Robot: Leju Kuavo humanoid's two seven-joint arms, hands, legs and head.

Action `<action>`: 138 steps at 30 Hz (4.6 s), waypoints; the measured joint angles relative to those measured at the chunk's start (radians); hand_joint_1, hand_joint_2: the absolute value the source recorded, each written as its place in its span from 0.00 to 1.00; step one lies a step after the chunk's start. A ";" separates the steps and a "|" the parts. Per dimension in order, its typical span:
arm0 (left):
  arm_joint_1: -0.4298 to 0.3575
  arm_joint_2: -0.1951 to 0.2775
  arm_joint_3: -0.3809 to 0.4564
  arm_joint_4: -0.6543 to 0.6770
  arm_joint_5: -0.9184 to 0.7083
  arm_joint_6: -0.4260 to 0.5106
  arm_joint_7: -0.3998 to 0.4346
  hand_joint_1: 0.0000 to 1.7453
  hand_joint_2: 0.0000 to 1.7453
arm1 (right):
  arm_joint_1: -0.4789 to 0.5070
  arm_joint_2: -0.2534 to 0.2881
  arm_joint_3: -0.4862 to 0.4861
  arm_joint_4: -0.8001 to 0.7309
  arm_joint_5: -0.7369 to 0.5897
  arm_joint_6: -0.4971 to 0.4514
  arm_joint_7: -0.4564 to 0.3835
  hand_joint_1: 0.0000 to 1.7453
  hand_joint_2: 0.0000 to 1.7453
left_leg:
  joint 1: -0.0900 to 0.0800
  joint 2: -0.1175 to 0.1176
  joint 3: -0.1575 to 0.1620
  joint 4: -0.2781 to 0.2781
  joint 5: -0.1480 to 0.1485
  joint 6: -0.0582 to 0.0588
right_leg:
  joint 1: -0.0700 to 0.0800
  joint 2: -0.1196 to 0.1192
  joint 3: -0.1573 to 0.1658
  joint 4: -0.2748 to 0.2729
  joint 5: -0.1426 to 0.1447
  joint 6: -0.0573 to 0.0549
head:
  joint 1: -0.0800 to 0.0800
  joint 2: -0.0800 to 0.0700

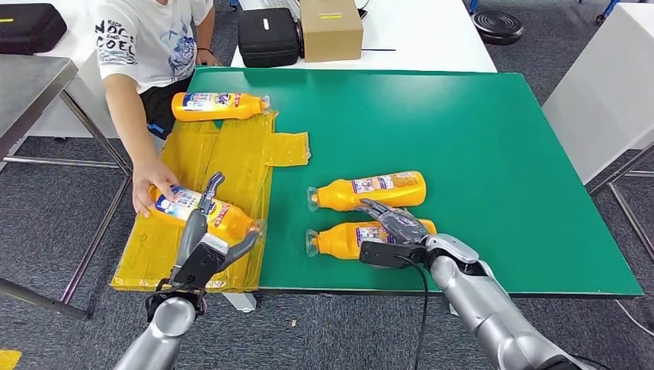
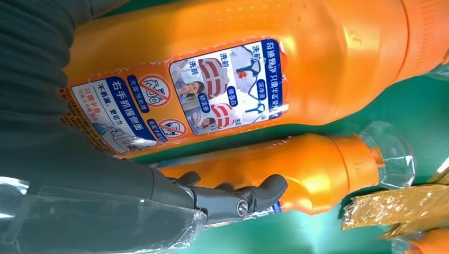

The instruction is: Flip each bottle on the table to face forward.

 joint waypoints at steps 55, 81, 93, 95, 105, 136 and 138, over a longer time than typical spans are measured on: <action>0.019 0.004 0.002 -0.009 0.193 -0.016 -0.023 0.00 1.00 | 0.161 -0.009 -0.141 -0.246 -0.137 -0.132 -0.093 1.00 1.00 | 0.001 0.000 0.001 0.000 -0.001 -0.001 | 0.001 0.000 0.002 0.000 -0.001 -0.001 | 0.000 0.000; -0.018 -0.010 -0.036 0.006 0.681 -0.574 0.058 0.00 0.00 | 0.211 0.286 -0.274 -0.315 -0.319 -0.170 -0.242 1.00 1.00 | 0.001 0.000 0.000 -0.001 -0.001 -0.002 | 0.001 0.000 0.000 0.000 -0.001 -0.001 | 0.000 0.000; -0.112 -0.009 -0.083 0.071 0.523 -0.551 0.034 0.00 0.75 | 0.164 0.340 -0.141 -0.164 -0.385 -0.136 -0.248 1.00 1.00 | 0.001 0.000 0.000 0.000 -0.001 -0.002 | 0.001 0.000 0.000 0.000 -0.001 -0.001 | 0.000 0.000; -0.130 -0.009 -0.088 0.089 0.501 -0.544 0.026 0.00 1.00 | 0.157 0.344 -0.121 -0.153 -0.398 -0.135 -0.248 1.00 1.00 | 0.001 0.000 0.000 0.000 -0.001 -0.002 | 0.001 0.000 0.000 0.000 -0.001 -0.001 | 0.000 0.000; -0.181 -0.011 -0.100 0.157 0.452 -0.520 0.000 0.00 1.00 | 0.135 0.349 -0.069 -0.124 -0.454 -0.140 -0.249 1.00 1.00 | 0.001 0.000 0.000 0.000 -0.001 -0.001 | 0.001 0.000 0.000 0.000 -0.001 -0.001 | 0.000 0.000; -0.170 -0.032 -0.092 0.170 0.571 -0.499 -0.011 0.00 1.00 | 0.076 0.368 -0.051 0.000 -0.315 -0.121 -0.251 1.00 1.00 | 0.001 0.000 0.000 0.000 -0.001 -0.001 | 0.001 0.000 -0.001 0.000 -0.001 -0.001 | 0.000 0.000; -0.171 -0.039 -0.088 0.170 0.593 -0.496 -0.013 0.00 1.00 | 0.075 0.369 -0.047 0.016 -0.310 -0.118 -0.251 1.00 1.00 | 0.001 0.000 0.000 0.000 -0.001 -0.001 | 0.001 0.000 -0.001 0.000 -0.001 -0.001 | 0.000 0.000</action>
